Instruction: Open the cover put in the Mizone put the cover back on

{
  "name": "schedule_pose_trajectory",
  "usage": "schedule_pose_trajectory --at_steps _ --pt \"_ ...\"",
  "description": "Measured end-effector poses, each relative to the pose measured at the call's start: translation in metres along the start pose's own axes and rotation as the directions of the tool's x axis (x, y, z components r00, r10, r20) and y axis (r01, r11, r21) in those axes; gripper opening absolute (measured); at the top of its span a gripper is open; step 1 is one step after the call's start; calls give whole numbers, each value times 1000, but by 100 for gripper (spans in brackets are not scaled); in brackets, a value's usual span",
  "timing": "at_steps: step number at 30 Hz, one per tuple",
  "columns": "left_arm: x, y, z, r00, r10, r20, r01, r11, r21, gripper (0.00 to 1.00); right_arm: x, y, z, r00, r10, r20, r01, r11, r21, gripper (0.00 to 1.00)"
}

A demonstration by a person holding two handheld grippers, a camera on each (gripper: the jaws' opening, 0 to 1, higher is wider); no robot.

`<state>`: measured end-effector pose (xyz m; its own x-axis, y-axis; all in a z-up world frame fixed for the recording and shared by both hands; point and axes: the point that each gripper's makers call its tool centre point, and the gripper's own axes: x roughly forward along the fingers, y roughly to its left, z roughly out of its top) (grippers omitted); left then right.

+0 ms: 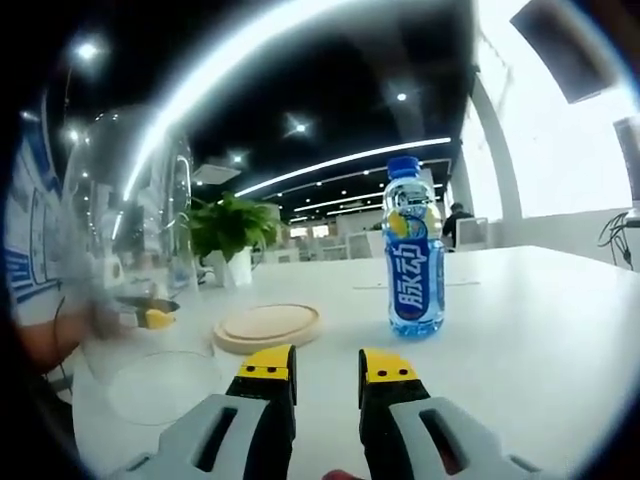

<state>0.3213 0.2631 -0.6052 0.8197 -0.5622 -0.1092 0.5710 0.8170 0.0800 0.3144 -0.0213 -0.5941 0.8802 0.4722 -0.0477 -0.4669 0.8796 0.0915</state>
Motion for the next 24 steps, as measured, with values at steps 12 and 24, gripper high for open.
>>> schedule_pose_trajectory --at_steps 12,24 --pt "0 0 0 1000 2 -2 -2 1000 0 21 0 2 0 1000 12 2 -12 1000 1 18" --pt "0 -1 -1 1000 -8 -4 8 1000 5 21 0 3 1 1000 12 2 -12 1000 -8 18"
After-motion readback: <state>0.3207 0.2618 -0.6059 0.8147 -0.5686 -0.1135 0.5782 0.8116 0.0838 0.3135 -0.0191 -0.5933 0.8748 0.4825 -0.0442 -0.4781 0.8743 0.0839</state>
